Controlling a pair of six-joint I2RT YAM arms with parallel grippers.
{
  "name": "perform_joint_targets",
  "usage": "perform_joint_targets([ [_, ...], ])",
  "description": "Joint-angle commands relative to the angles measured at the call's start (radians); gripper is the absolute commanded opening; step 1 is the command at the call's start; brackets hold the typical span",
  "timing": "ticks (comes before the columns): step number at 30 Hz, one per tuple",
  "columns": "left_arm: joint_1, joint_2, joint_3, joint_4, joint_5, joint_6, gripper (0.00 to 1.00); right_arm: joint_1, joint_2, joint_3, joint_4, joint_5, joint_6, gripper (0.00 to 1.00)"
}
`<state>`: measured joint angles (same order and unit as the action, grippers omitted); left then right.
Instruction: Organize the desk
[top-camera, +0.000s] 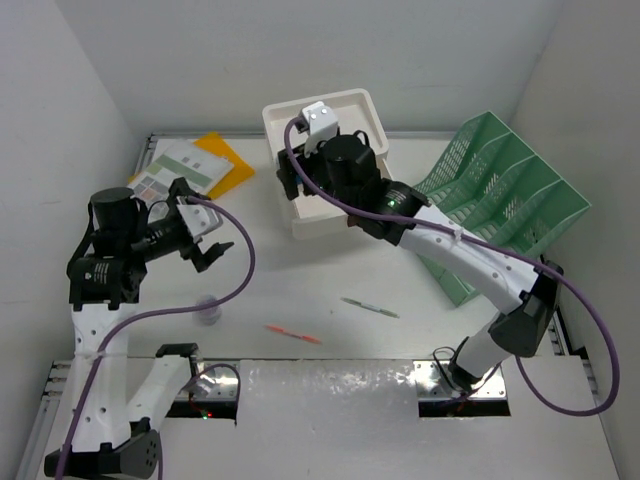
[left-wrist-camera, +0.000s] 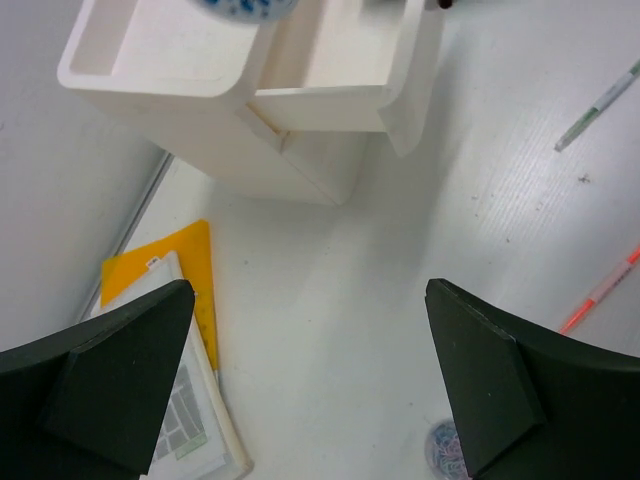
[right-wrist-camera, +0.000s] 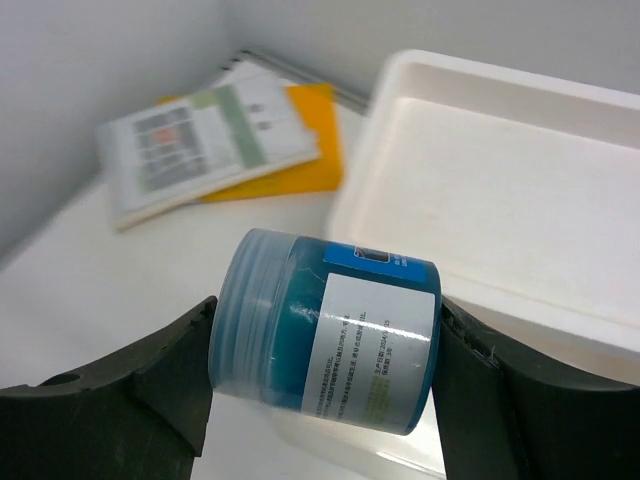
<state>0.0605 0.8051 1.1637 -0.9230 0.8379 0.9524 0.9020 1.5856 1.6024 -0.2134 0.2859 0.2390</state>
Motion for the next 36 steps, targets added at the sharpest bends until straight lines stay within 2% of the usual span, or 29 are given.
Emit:
perform_joint_targets([
  [1,-0.002,0.012,-0.015,0.114,-0.029,-0.105,1.0,-0.034,-0.018,-0.025,0.0,0.183,-0.102,0.0],
  [9,-0.002,0.042,-0.052,0.167,-0.068,-0.145,1.0,-0.106,0.05,-0.039,-0.037,0.141,-0.05,0.0],
  [10,-0.001,0.046,-0.053,0.168,-0.069,-0.145,1.0,-0.115,0.062,-0.038,-0.04,0.134,-0.044,0.02],
  [13,-0.002,0.054,-0.058,0.179,-0.077,-0.156,1.0,-0.121,0.103,-0.029,-0.057,0.101,-0.021,0.22],
  [14,-0.001,0.058,-0.058,0.184,-0.088,-0.167,1.0,-0.124,0.112,-0.024,-0.06,0.093,-0.017,0.42],
  [16,-0.001,0.068,-0.059,0.205,-0.114,-0.196,1.0,-0.126,0.135,-0.012,-0.076,0.082,-0.003,0.66],
  [20,-0.001,0.109,-0.046,0.259,-0.175,-0.279,1.0,-0.126,0.131,0.001,-0.08,0.088,-0.013,0.83],
  [22,-0.002,0.152,-0.03,0.288,-0.209,-0.338,1.0,-0.126,0.116,0.004,-0.083,0.091,-0.021,0.85],
  [27,-0.014,0.299,0.097,0.326,-0.266,-0.464,1.0,-0.126,0.054,-0.001,-0.113,0.084,-0.055,0.89],
  [29,-0.05,0.372,0.18,0.328,-0.315,-0.52,1.0,-0.126,-0.005,-0.039,-0.126,0.078,-0.06,0.84],
  [30,-0.088,0.396,0.207,0.334,-0.354,-0.538,1.0,-0.126,-0.033,-0.067,-0.126,0.076,-0.058,0.78],
  [31,-0.158,0.417,0.258,0.34,-0.455,-0.57,0.99,-0.126,-0.097,-0.134,-0.126,0.073,-0.056,0.66],
  [32,-0.191,0.457,0.28,0.351,-0.498,-0.587,1.0,-0.126,-0.133,-0.172,-0.115,0.076,-0.052,0.61],
  [33,-0.217,0.476,0.301,0.381,-0.531,-0.605,1.0,-0.124,-0.168,-0.215,-0.104,0.084,-0.05,0.55],
  [34,-0.241,0.494,0.321,0.398,-0.549,-0.659,1.0,-0.123,-0.238,-0.298,-0.097,0.097,-0.049,0.44],
  [36,-0.246,0.569,0.395,0.429,-0.565,-0.727,1.0,-0.104,-0.294,-0.39,-0.092,0.178,-0.049,0.34],
])
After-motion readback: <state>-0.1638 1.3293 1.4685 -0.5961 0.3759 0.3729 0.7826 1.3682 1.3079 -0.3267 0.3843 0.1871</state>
